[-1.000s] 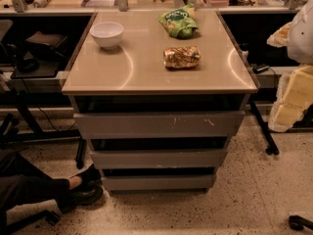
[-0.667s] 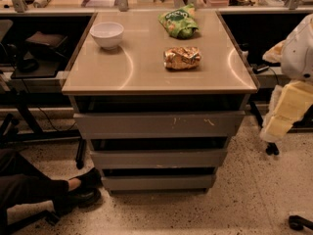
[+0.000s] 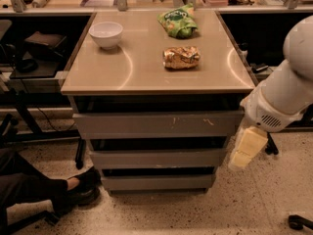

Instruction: Open middle drawer

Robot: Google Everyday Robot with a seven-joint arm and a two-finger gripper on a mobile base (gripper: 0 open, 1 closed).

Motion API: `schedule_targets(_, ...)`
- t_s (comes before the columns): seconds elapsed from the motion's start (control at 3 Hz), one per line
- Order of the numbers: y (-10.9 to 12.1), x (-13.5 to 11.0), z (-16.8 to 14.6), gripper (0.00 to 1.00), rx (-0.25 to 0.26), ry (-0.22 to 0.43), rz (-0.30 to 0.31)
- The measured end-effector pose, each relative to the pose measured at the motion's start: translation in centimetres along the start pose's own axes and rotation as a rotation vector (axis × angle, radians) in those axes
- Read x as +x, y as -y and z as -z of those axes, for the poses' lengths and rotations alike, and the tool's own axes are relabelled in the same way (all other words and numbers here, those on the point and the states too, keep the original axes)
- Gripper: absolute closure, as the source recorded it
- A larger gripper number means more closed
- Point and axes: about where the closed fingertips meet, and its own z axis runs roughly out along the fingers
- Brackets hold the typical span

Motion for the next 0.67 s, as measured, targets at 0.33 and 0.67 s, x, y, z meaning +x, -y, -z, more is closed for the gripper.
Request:
schedule_targets(0.33, 1.15, 0.0, -4.61, 0.0, -0.007, 0.004, -0.035)
schedule_targets(0.67, 1.14, 0.0, -4.62, 0.0, -0.007, 0.004, -0.035)
